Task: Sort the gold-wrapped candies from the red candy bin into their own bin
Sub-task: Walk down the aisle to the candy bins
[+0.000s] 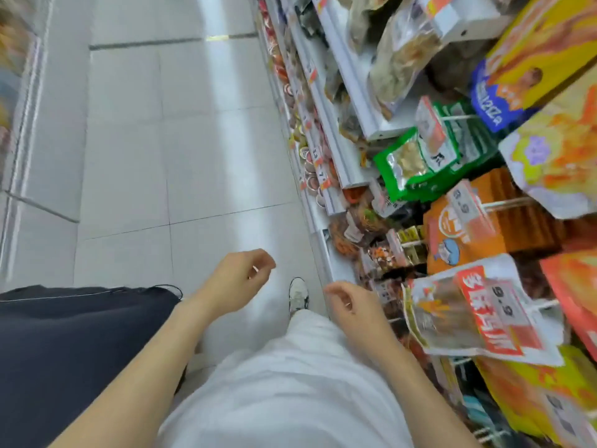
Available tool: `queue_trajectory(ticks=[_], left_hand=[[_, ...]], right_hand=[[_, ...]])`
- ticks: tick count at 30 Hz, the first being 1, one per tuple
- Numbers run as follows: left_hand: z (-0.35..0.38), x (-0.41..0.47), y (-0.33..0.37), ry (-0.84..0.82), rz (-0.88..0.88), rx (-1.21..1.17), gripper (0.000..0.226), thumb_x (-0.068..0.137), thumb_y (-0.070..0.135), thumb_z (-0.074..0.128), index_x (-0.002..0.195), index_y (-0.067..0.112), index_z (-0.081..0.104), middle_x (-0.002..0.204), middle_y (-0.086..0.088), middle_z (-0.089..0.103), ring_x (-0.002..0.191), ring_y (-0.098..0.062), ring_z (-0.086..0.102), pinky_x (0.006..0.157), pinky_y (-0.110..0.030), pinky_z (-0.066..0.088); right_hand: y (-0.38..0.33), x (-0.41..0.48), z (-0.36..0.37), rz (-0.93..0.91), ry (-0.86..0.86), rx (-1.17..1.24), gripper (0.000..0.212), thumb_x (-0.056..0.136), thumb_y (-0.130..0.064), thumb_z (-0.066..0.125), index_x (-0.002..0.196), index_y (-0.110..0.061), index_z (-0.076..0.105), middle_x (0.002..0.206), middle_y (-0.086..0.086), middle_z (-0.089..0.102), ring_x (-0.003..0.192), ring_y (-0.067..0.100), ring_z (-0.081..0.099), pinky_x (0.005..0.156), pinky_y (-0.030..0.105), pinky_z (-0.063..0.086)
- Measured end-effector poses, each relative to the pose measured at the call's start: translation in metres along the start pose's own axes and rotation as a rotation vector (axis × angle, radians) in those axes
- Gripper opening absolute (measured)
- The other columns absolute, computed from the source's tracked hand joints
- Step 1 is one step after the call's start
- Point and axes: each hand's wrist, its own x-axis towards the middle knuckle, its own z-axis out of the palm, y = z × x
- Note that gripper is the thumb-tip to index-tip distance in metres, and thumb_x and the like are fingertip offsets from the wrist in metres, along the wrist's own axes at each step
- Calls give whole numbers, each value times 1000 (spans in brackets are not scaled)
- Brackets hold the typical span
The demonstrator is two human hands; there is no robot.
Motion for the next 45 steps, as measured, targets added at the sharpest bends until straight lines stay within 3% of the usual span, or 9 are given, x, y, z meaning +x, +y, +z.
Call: queue_trajectory(ticks=[3, 7, 11, 16, 23, 32, 36, 41, 45], left_hand=[[-46, 51, -5, -9, -85, 77, 19, 104, 30, 50, 110, 35, 67, 99, 19, 69, 85, -5, 66, 81, -33, 57], [-104, 104, -24, 10, -204, 44, 20, 105, 28, 51, 114, 30, 68, 103, 16, 68, 87, -10, 67, 83, -36, 58], [-157, 169, -53, 63, -285, 26, 19, 105, 30, 52, 114, 32, 68, 101, 17, 68, 86, -8, 66, 83, -37, 57], [-247, 279, -87, 122, -289, 8, 18, 103, 31, 52, 112, 32, 68, 98, 18, 67, 82, -6, 64, 81, -36, 56], [-425, 445, -91, 204, -193, -135, 17, 102, 27, 55, 108, 28, 71, 98, 19, 69, 85, -1, 65, 81, -28, 54], [-619, 682, -83, 378, -98, -304, 15, 100, 21, 61, 97, 27, 73, 91, 17, 73, 82, -5, 67, 77, -20, 53], [-691, 776, -84, 352, -140, -288, 14, 101, 21, 59, 99, 25, 73, 91, 18, 72, 81, -3, 65, 74, -19, 50], [-772, 850, -102, 342, -229, -266, 15, 102, 24, 58, 102, 29, 72, 95, 20, 71, 86, -4, 65, 78, -27, 53], [-825, 897, -131, 430, -315, -332, 15, 102, 24, 60, 98, 33, 72, 96, 17, 73, 88, -7, 68, 82, -31, 56]], right_hand=[[-37, 92, -23, -26, -106, -26, 22, 104, -18, 58, 112, -31, 75, 90, -15, 73, 86, -1, 66, 73, 15, 47], [-102, 223, -41, -94, -234, -93, 22, 104, -19, 57, 114, -28, 74, 87, -3, 75, 78, 10, 66, 76, 29, 54], [-177, 354, -39, -204, -284, -106, 22, 103, -20, 57, 114, -27, 75, 85, -5, 74, 78, 9, 66, 77, 28, 54], [-265, 510, -26, -306, -316, -138, 22, 102, -17, 57, 114, -26, 75, 87, -6, 74, 80, 11, 67, 77, 29, 54], [-362, 675, -35, -219, -296, -165, 23, 102, -16, 58, 110, -33, 72, 86, -12, 72, 76, 1, 64, 70, 20, 45], [-446, 897, -82, -148, -213, -89, 21, 103, -17, 59, 114, -27, 74, 90, -17, 73, 87, -2, 65, 76, 20, 50], [-500, 1029, -100, -182, -232, -80, 23, 103, -15, 59, 116, -25, 75, 89, -14, 73, 86, -4, 64, 72, 9, 44], [-598, 1175, -111, -258, -358, -140, 23, 103, -20, 57, 117, -29, 73, 92, -15, 73, 86, -1, 65, 76, 18, 49], [-678, 1286, -102, -371, -423, -179, 23, 104, -20, 57, 117, -29, 73, 91, -15, 73, 86, -1, 66, 75, 12, 49]])
